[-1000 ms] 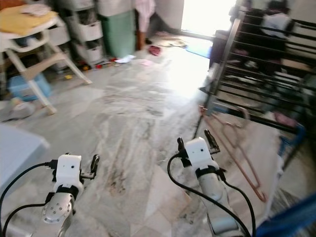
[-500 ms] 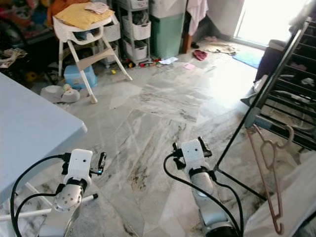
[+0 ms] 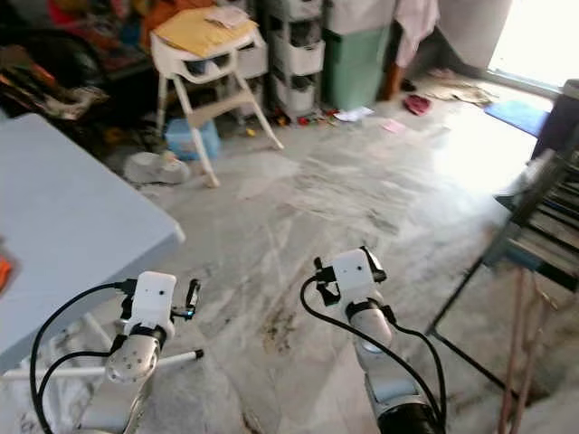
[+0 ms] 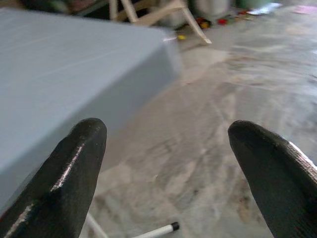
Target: Hang hanger
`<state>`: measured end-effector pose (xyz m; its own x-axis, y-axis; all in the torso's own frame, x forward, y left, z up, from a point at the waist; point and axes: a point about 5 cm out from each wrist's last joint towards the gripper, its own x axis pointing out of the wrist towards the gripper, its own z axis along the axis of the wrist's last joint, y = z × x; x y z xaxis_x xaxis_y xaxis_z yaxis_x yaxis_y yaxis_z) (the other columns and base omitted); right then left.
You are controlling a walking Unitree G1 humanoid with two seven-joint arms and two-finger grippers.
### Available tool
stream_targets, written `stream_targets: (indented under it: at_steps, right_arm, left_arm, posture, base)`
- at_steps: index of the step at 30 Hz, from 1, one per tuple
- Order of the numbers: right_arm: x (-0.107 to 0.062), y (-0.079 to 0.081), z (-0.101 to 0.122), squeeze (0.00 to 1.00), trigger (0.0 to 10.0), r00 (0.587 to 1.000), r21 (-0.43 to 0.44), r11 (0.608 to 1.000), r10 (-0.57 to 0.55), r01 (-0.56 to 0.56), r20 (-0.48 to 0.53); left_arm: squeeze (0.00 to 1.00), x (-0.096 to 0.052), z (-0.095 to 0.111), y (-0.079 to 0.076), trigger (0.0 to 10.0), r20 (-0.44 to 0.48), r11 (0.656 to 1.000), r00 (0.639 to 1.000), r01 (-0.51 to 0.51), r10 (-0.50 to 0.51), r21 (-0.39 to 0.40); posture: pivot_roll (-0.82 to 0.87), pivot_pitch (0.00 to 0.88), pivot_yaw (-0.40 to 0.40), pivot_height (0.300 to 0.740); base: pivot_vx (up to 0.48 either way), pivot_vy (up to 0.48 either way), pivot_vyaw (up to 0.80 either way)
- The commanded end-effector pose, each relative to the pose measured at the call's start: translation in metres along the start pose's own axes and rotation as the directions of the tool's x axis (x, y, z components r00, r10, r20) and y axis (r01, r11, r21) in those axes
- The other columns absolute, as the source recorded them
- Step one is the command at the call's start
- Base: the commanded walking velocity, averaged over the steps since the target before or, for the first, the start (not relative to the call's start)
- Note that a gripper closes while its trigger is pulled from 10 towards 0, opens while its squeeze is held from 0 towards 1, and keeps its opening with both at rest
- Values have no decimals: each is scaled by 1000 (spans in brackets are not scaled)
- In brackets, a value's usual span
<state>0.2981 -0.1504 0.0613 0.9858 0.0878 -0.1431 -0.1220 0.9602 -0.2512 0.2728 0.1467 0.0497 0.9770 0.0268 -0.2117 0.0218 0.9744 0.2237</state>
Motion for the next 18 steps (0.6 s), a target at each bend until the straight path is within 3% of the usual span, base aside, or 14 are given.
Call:
stream_targets:
  at_steps: [1,2,12,13,14,15,18]
  right_arm:
    - [5,10,7,447,10000,999,16,999,27,-28,25]
    - [6,10,8,400,10000,999,21,999,25,-26,26]
    - [5,13,5,310,10000,999,43,999,28,-29,18]
    - [4,14,5,63,10000,999,46,998,35,-36,22]
    - [4,15,6,63,10000,999,44,998,38,-39,23]
    - [4,15,6,0,10000,999,56,997,45,-46,25]
    - [4,14,6,0,10000,998,60,997,52,-53,27]
  left_arm:
    - [0,-1,-7,7,10000,-25,1000,1000,-18,19,12]
    - [0,0,-7,7,10000,-26,1000,1000,-17,17,13]
    - [0,1,-7,4,10000,-31,1000,1000,2,-2,-2]
    - [0,0,-9,4,10000,-32,1000,999,4,-5,-10]
    - [0,0,-9,3,10000,-32,1000,999,8,-9,-17]
    - [0,-2,-11,2,10000,-37,1000,999,12,-13,-25]
    - [0,-4,-13,2,10000,-42,999,999,10,-12,-38]
  posture:
    - [32,0,12,740]
    - [29,0,17,740]
    - [28,0,22,740]
    - [25,0,21,740]
    - [25,0,21,740]
    - [25,0,14,740]
    - [27,0,0,740]
  base:
    - [0,0,800]
    - [0,0,800]
    - [0,0,800]
    - [0,0,600]
    - [0,0,600]
    - [0,0,0]
    - [0,0,0]
